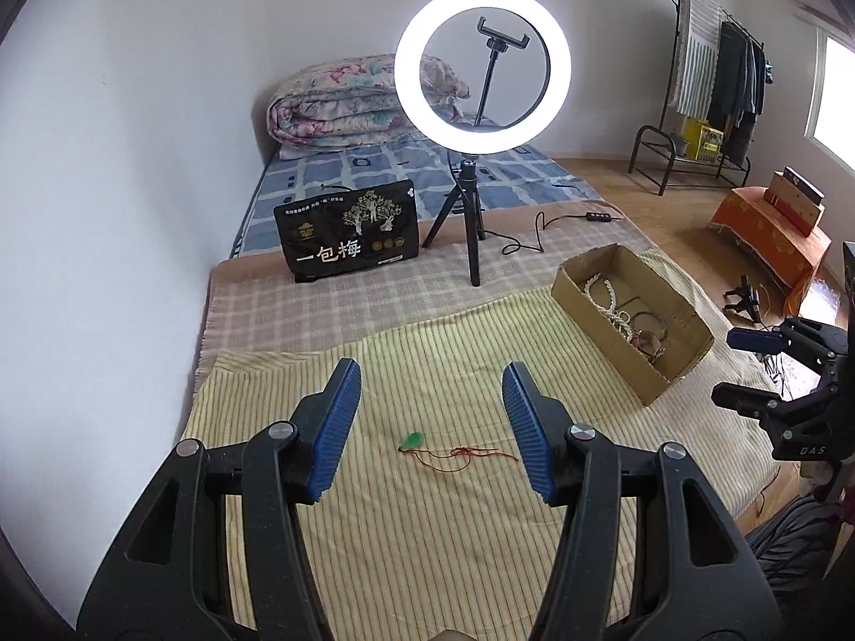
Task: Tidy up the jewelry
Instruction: 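Move both open tools back over the green pendant and pearl earring on the bed, then grasp the small pearl earring with the right tool while the left tool grasps the green jade pendant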
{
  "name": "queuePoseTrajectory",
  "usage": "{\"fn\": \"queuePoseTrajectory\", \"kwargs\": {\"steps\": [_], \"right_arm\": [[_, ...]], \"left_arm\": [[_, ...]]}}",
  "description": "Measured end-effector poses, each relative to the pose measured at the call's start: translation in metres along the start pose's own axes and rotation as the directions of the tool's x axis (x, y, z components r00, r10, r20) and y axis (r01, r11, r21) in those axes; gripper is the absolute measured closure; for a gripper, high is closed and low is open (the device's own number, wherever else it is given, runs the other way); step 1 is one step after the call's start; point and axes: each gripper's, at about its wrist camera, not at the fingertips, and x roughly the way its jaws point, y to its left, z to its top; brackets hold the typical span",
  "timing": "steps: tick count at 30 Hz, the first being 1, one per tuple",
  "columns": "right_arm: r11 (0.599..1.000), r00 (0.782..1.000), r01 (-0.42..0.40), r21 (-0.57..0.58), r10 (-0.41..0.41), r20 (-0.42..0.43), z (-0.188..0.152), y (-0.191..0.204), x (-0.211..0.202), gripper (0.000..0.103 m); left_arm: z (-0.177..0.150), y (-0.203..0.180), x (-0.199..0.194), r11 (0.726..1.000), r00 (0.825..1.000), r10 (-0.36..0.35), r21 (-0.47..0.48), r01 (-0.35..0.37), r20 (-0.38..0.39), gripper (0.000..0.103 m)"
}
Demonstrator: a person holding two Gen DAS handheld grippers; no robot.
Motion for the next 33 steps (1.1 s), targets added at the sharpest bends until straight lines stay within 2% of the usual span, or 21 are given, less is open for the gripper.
{"fn": "queuePoseTrajectory", "kwargs": {"steps": [7,10,14,16,24,28,33], "right_arm": [[0.999,0.999,-0.04,-0.014,0.039,-0.032,0.006,-0.004,0.027,0.04],[0.997,0.995,-0.073,-0.038,0.07,-0.07,0.005,-0.003,0.044,0.049],[0.99,0.986,-0.12,-0.07,0.11,-0.126,0.006,-0.002,0.074,0.058],[0.987,0.98,-0.146,-0.071,0.134,-0.148,0.008,-0.004,0.089,0.065],[0.973,0.952,-0.215,-0.086,0.189,-0.242,0.0,-0.002,0.15,0.068],[0.966,0.934,-0.247,-0.077,0.217,-0.285,-0.004,-0.001,0.179,0.075],[0.96,0.916,-0.272,-0.065,0.238,-0.323,-0.015,0.003,0.209,0.075]], "left_arm": [[-0.012,0.012,0.047,1.0,0.995,-0.029,0.002,0.029,-0.094,0.046],[-0.019,0.016,0.075,0.999,0.99,-0.042,-0.001,0.042,-0.138,0.046],[-0.029,0.025,0.111,0.998,0.979,-0.058,-0.013,0.057,-0.196,0.053],[-0.033,0.029,0.127,0.998,0.974,-0.063,-0.015,0.061,-0.216,0.053],[-0.047,0.035,0.175,0.996,0.957,-0.089,-0.015,0.089,-0.278,0.053],[-0.058,0.036,0.199,0.995,0.944,-0.093,0.0,0.098,-0.316,0.053],[-0.073,0.034,0.221,0.994,0.932,-0.085,0.031,0.103,-0.351,0.053]]}}
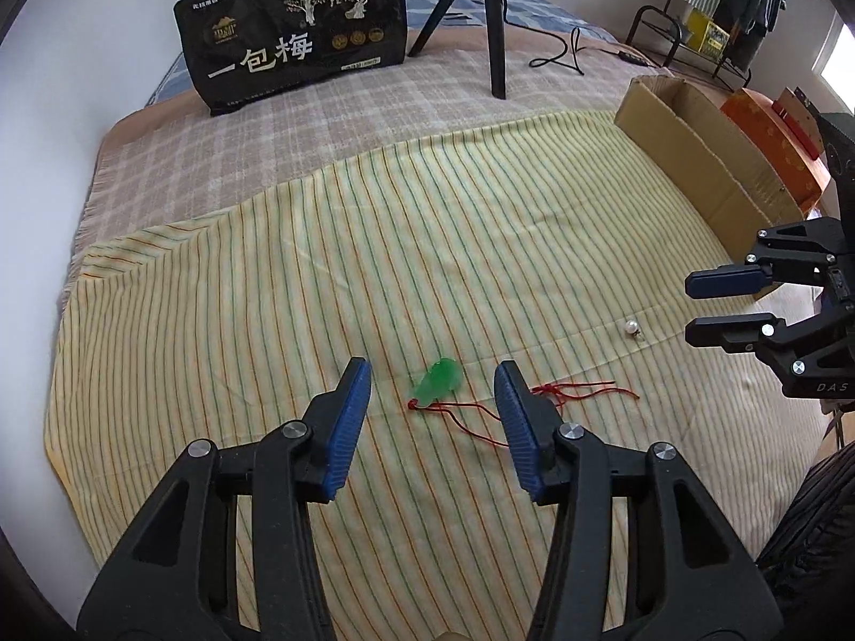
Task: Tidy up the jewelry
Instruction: 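Grasp the small pearl earring with the right tool while the left tool grasps the green jade pendant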
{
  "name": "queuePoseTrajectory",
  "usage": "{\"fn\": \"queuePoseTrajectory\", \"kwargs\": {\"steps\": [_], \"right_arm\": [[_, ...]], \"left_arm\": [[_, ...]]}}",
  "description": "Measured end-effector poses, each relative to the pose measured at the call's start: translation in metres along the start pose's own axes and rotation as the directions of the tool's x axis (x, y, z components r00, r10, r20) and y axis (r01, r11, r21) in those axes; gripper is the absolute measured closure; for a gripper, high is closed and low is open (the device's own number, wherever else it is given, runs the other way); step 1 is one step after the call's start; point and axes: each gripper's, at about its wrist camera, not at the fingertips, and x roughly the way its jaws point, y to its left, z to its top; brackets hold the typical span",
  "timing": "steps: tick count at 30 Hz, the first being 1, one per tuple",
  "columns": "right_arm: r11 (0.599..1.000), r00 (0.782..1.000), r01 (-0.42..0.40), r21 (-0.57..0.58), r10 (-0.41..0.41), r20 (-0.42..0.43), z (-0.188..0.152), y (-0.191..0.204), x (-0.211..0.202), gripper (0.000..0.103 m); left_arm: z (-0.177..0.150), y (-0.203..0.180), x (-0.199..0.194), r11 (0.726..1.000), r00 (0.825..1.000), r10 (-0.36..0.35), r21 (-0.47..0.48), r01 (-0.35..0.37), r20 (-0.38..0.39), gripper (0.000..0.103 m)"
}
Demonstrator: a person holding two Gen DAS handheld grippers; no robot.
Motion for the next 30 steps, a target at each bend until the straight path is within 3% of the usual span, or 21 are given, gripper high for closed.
{"fn": "queuePoseTrajectory", "kwargs": {"steps": [18,22,30], "right_arm": [[0.999,0.999,0.017,-0.038,-0.019,-0.049,-0.002,0.005,0.036,0.076],[0.998,0.998,0.034,-0.047,-0.037,-0.058,0.0,0.007,0.041,0.082],[0.996,0.996,0.054,-0.072,-0.059,-0.069,0.001,0.013,0.046,0.096]], "left_arm": [[-0.006,-0.007,0.033,0.999,0.998,0.012,0.053,-0.009,-0.054,0.053],[-0.007,-0.007,0.037,0.998,0.998,0.009,0.058,-0.006,-0.057,0.053],[-0.006,-0.005,0.039,0.998,0.998,0.021,0.062,-0.017,-0.053,0.08]]}}
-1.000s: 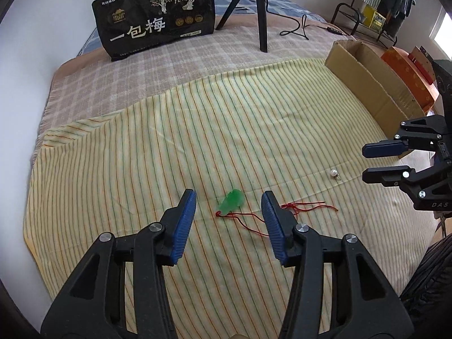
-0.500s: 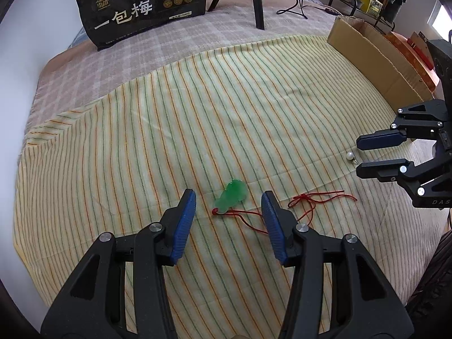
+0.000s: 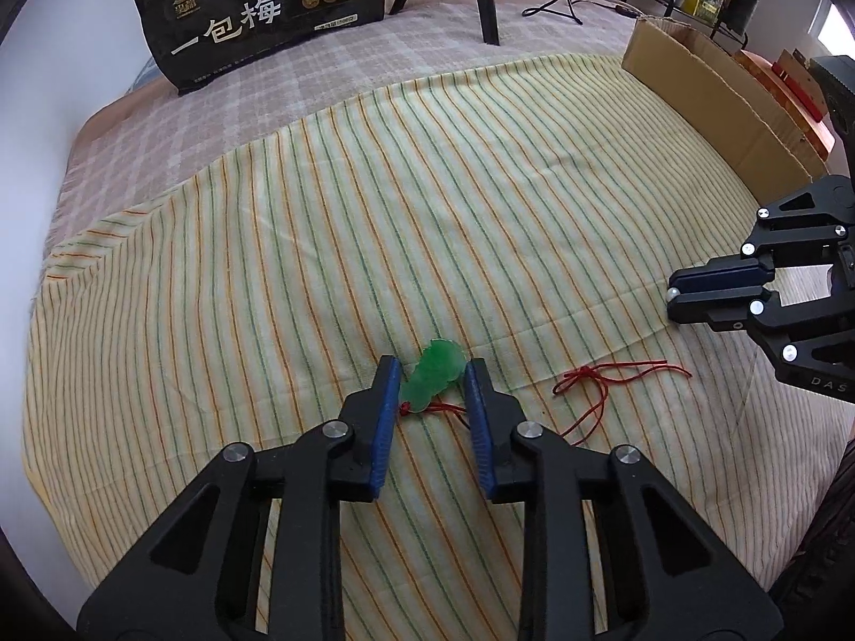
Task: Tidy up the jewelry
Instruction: 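Grasp the small pearl earring with the right tool while the left tool grasps the green jade pendant, then carry the earring and the green pendant over the box with both tools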
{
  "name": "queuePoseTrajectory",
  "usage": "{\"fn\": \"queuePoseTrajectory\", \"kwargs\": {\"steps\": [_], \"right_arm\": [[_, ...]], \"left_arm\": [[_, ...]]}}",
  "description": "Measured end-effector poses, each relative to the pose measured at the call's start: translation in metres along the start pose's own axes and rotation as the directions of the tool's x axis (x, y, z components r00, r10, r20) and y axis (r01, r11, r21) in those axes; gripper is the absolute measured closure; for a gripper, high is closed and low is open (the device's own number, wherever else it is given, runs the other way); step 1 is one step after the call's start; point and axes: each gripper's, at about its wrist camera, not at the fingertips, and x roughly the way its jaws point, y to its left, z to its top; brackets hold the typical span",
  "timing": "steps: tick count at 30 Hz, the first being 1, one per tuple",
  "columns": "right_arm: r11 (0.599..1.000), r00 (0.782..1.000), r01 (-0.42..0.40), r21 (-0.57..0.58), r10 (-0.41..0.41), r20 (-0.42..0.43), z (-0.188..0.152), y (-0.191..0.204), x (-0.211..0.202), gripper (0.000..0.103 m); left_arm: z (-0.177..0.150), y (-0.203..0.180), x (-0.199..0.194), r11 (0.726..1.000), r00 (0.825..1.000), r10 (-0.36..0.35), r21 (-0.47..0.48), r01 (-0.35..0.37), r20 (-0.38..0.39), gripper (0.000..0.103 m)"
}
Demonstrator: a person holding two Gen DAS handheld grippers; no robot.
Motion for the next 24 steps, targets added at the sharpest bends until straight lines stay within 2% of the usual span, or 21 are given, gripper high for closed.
{"fn": "queuePoseTrajectory", "kwargs": {"steps": [1,2,11,24], "right_arm": [[1.0,1.0,0.001,-0.002,-0.001,0.001,0.0,0.001,0.0,0.096],[1.0,1.0,0.003,-0.003,-0.003,0.001,0.0,0.002,0.0,0.096],[1.0,0.999,-0.006,0.015,0.005,0.042,-0.002,0.003,-0.016,0.096],[0.998,0.992,0.001,0.056,-0.008,0.126,-0.014,-0.002,-0.062,0.096]], "left_arm": [[0.0,0.0,0.0,1.0,1.0,0.004,-0.002,-0.004,0.002,0.09],[0.0,-0.001,0.0,1.0,1.0,0.008,-0.002,-0.008,0.003,0.091],[-0.004,-0.005,-0.016,0.999,0.999,0.022,-0.029,-0.021,0.047,0.091],[0.0,-0.019,-0.074,0.998,0.987,0.001,-0.06,0.009,0.158,0.091]]}}
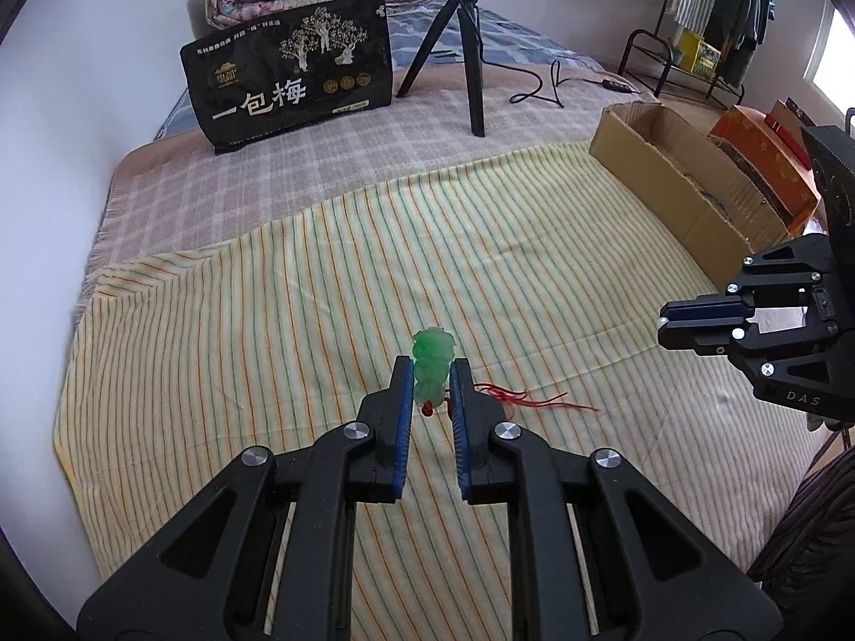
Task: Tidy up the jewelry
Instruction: 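Carry the earring and the green pendant over the box with both tools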
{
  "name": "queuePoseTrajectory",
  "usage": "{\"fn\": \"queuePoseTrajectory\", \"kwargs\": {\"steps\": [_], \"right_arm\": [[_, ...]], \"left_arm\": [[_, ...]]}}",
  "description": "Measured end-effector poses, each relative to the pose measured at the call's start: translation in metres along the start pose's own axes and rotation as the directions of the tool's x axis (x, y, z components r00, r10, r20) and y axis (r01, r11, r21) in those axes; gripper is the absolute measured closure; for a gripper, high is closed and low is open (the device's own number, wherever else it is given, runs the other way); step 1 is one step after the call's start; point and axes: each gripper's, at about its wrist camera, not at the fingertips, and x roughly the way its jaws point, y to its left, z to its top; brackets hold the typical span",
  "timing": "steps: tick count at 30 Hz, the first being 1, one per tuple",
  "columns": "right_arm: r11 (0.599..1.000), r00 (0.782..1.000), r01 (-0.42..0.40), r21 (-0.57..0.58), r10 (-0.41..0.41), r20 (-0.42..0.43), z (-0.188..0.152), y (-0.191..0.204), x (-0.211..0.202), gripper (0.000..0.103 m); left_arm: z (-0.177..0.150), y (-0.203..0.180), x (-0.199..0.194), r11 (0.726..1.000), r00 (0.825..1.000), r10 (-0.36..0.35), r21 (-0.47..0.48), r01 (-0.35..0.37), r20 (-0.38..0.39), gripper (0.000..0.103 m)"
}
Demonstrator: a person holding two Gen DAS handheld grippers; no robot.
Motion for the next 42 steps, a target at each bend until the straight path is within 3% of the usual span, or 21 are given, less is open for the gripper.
{"fn": "queuePoseTrajectory", "kwargs": {"steps": [22,42], "right_arm": [[0.982,0.98,0.1,0.161,-0.125,0.158,-0.032,-0.062,-0.11,0.096],[0.942,0.953,0.177,0.285,-0.236,0.189,-0.063,-0.135,-0.148,0.096]], "left_arm": [[0.052,-0.082,-0.072,0.989,0.978,-0.132,0.085,0.12,0.164,0.091],[0.111,-0.174,-0.07,0.965,0.947,-0.235,0.168,0.2,0.221,0.091]]}}
